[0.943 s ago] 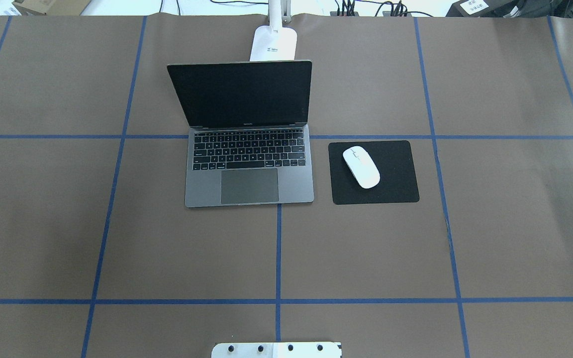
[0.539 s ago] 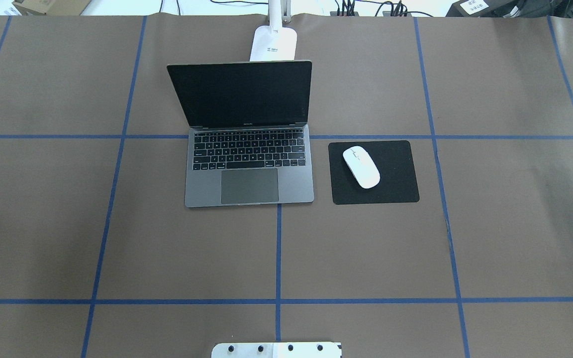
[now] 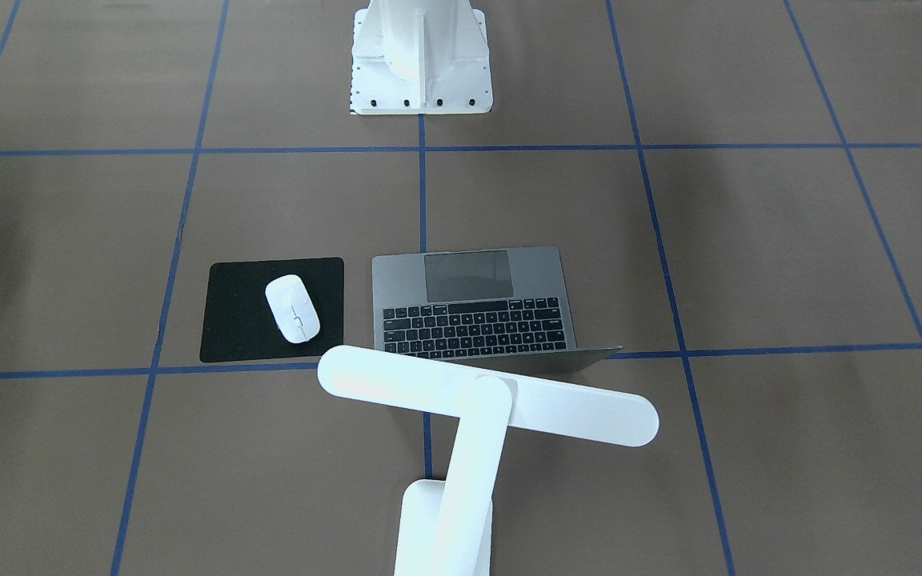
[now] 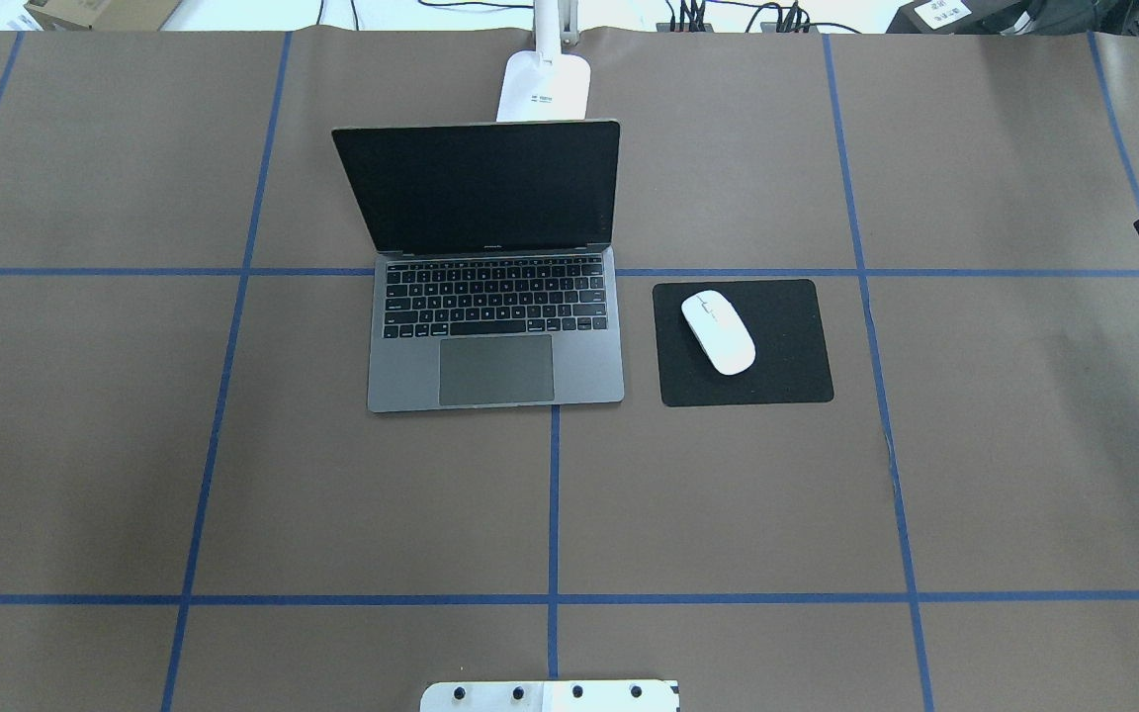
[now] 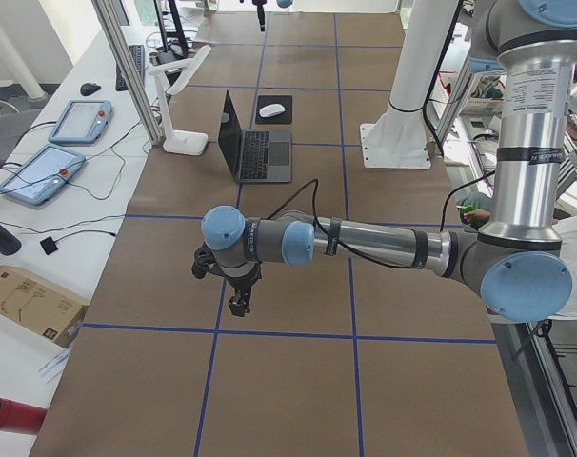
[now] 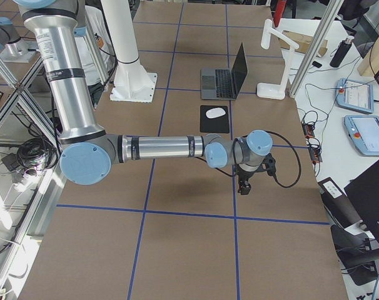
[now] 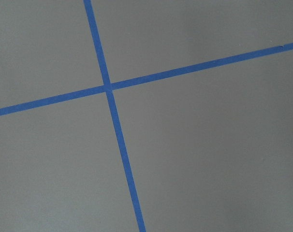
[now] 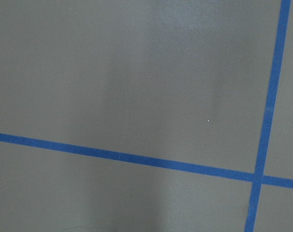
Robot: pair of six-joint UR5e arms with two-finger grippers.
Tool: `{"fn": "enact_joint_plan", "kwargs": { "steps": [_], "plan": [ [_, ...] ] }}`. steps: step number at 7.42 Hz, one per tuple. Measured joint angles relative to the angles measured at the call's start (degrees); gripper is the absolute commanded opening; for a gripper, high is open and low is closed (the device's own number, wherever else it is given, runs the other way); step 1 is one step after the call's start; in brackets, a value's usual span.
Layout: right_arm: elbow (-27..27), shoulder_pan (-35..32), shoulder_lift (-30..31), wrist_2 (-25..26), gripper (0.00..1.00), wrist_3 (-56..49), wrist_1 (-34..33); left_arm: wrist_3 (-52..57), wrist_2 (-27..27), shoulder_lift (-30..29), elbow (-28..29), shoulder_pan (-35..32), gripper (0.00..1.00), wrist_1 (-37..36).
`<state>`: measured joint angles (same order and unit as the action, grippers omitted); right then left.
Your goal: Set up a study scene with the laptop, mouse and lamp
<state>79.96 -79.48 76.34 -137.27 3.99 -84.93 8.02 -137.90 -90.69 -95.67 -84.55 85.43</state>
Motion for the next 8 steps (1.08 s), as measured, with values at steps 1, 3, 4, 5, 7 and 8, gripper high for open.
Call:
{"fn": "enact_joint_plan", "kwargs": {
  "steps": [1, 3, 4, 5, 7, 8],
  "plan": [
    [0.0, -0.5, -0.7, 0.0, 0.98, -1.1, -1.4, -0.1, 0.0, -0.1, -0.1, 0.0, 0.99, 0.0],
    [0.3, -0.8, -1.3, -0.3, 0.98, -1.6, -2.1, -0.2, 0.0, -0.2, -0.2, 0.0, 0.99, 0.2],
    [0.5, -0.8, -1.4, -0.5, 0.98, -1.6, -2.1, -0.3, 0.0, -0.3, -0.2, 0.0, 1.0, 0.3],
    [0.7, -0.8, -1.4, -0.5, 0.98, -1.6, -2.1, -0.4, 0.0, -0.3, -0.1, 0.0, 0.99, 0.3],
    [0.7, -0.8, -1.5, -0.5, 0.98, -1.6, -2.1, -0.5, 0.0, -0.4, -0.2, -0.1, 0.99, 0.3],
    [0.7, -0.8, -1.4, -0.5, 0.98, -1.6, -2.0, -0.6, 0.0, -0.4, -0.2, -0.1, 1.0, 0.3]
  ]
}}
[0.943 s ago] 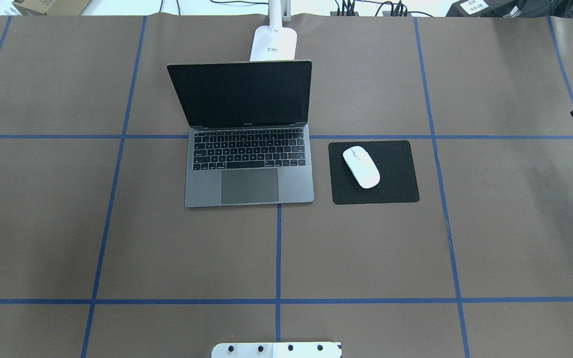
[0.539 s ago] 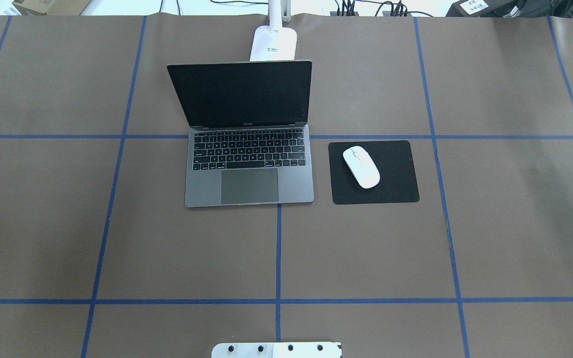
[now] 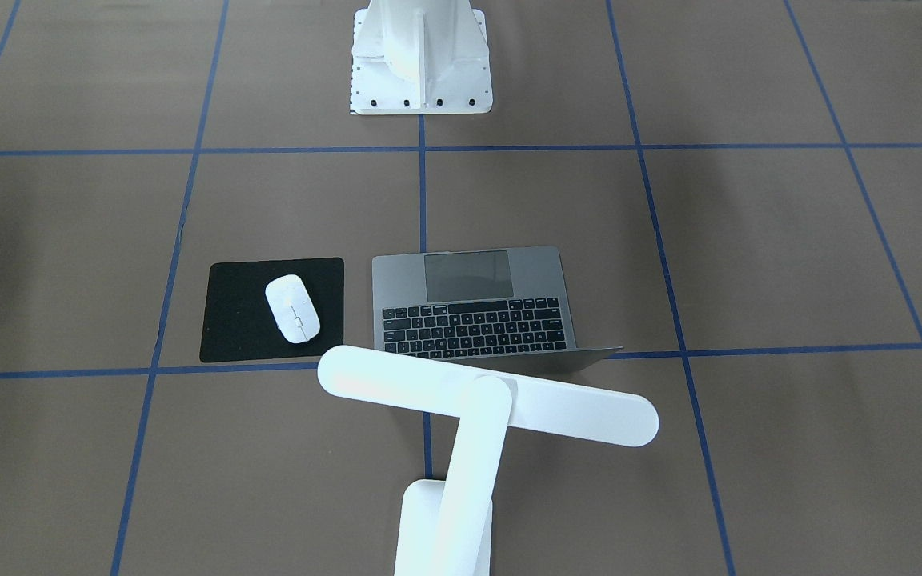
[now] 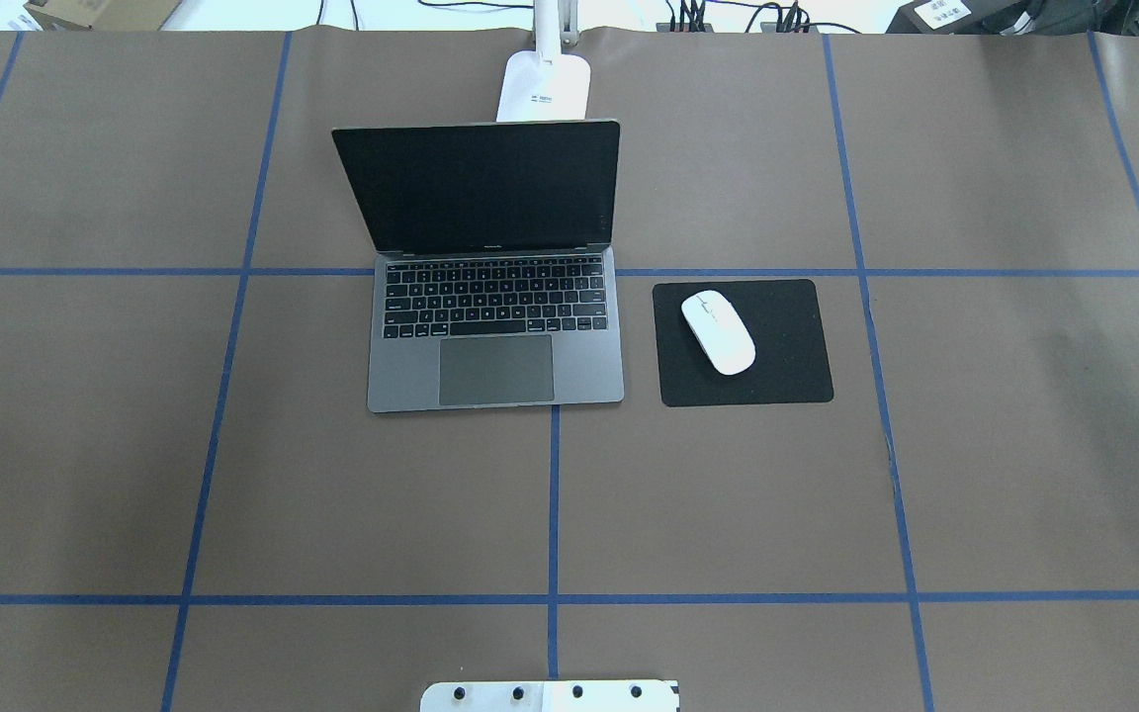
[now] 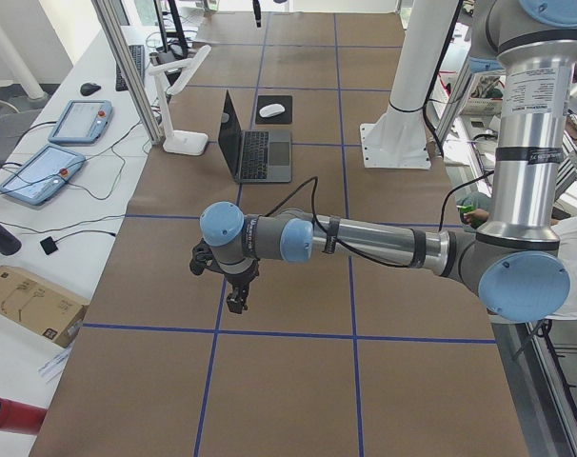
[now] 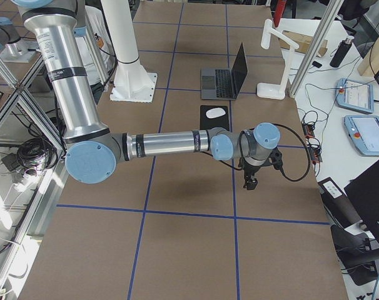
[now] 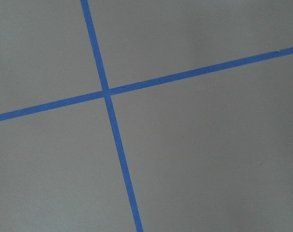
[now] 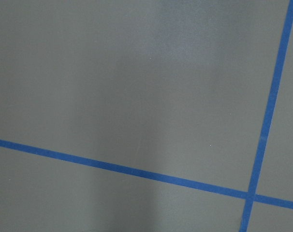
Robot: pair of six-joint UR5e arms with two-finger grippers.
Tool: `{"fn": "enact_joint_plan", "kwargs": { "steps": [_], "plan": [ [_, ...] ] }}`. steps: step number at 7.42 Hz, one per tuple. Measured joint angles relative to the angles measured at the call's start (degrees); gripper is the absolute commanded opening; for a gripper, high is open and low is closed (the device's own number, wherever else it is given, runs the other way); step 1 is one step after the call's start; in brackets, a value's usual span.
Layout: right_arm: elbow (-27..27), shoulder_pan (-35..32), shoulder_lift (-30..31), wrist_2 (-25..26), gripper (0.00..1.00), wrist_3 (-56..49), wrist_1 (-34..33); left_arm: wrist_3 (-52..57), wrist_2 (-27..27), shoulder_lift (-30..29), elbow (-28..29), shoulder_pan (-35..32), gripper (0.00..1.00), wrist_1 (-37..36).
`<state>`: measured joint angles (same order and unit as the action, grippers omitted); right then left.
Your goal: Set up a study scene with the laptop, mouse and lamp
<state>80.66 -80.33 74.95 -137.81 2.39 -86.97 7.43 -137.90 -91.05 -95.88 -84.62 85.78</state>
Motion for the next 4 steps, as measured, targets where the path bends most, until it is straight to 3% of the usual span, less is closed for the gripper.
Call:
{"fn": "enact_joint_plan", "kwargs": {
  "steps": [4],
  "plan": [
    [0.3, -0.1, 0.7, 0.1, 0.98, 0.0, 0.4, 0.1, 0.0, -0.4, -0.8, 0.0, 1.0, 0.1]
  ]
}}
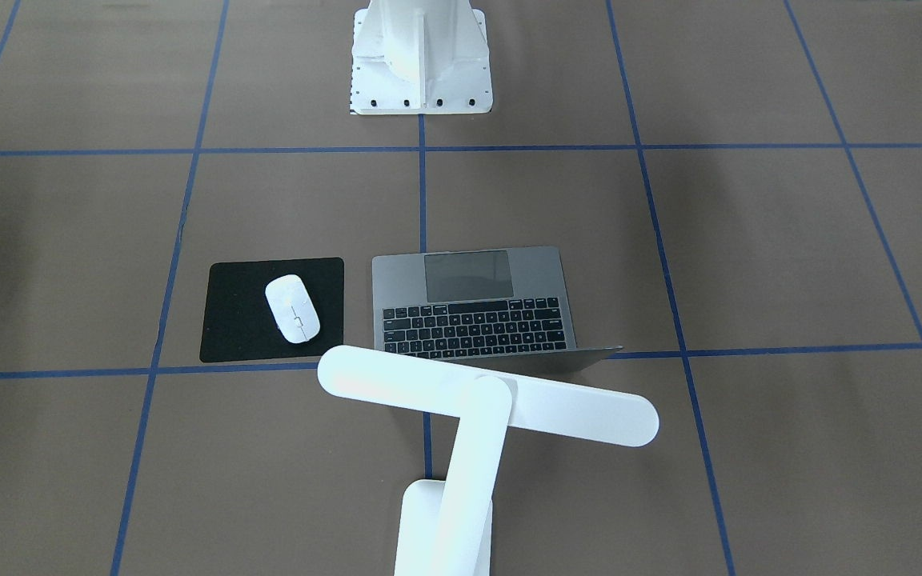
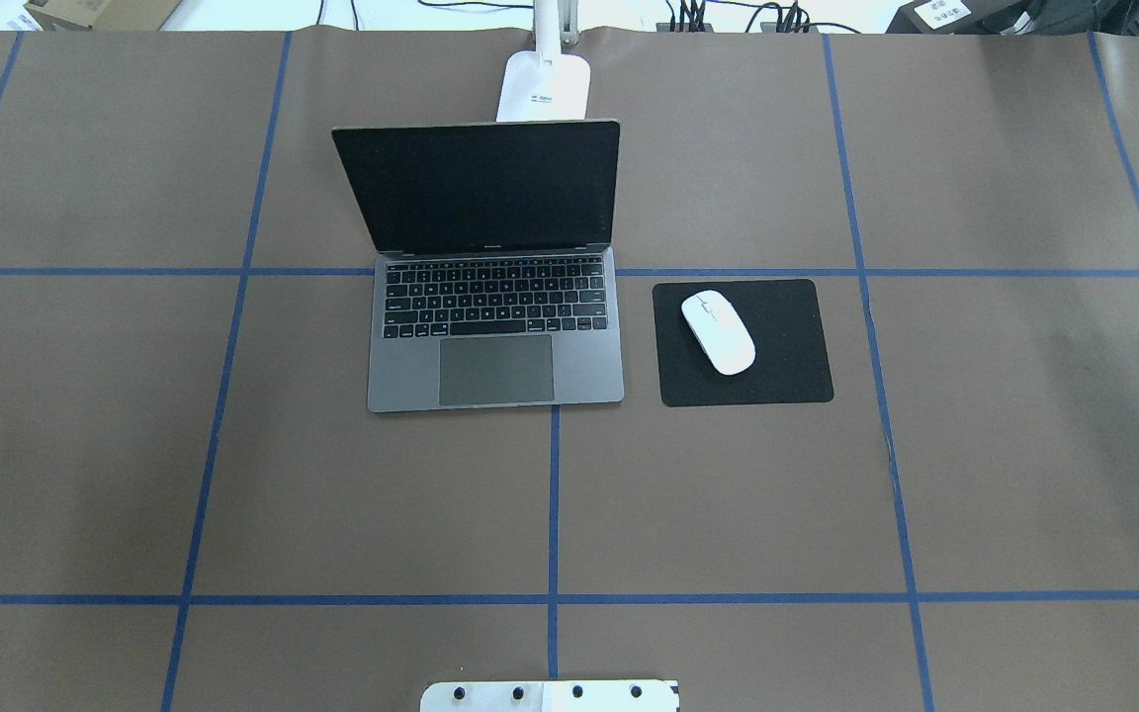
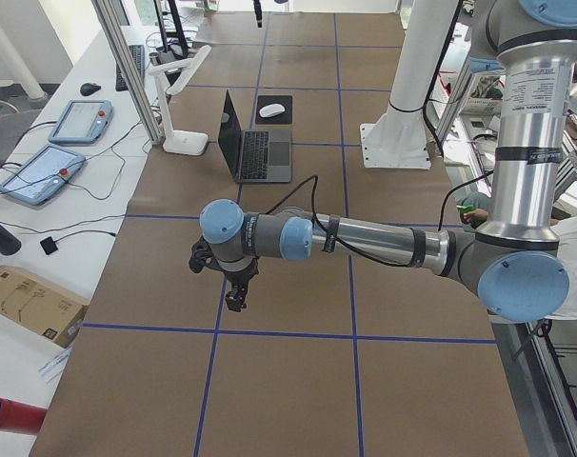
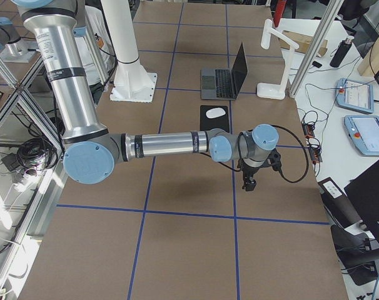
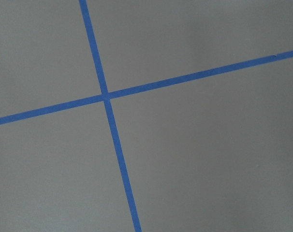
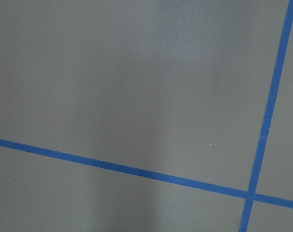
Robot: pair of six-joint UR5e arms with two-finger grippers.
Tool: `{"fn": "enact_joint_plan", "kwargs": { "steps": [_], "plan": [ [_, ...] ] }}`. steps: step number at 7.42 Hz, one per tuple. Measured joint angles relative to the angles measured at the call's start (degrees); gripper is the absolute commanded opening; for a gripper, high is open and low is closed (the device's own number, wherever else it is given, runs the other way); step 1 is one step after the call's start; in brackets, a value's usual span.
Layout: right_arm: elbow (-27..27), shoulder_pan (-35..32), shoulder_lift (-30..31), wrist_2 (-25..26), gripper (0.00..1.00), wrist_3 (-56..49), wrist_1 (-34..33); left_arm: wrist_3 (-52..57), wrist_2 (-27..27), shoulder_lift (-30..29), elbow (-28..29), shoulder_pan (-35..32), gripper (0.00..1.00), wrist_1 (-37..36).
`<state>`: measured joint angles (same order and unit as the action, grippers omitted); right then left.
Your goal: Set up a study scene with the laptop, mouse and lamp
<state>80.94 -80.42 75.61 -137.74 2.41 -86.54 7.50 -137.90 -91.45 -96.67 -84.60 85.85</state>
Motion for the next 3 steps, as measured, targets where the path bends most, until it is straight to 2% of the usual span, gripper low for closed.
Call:
{"fn": "enact_joint_plan", "kwargs": {
  "steps": [3],
  "plan": [
    [0.9, -0.6, 0.9, 0.1, 0.99, 0.0, 0.1, 0.0, -0.1, -0.1, -1.3, -0.1, 1.0, 0.1]
  ]
}}
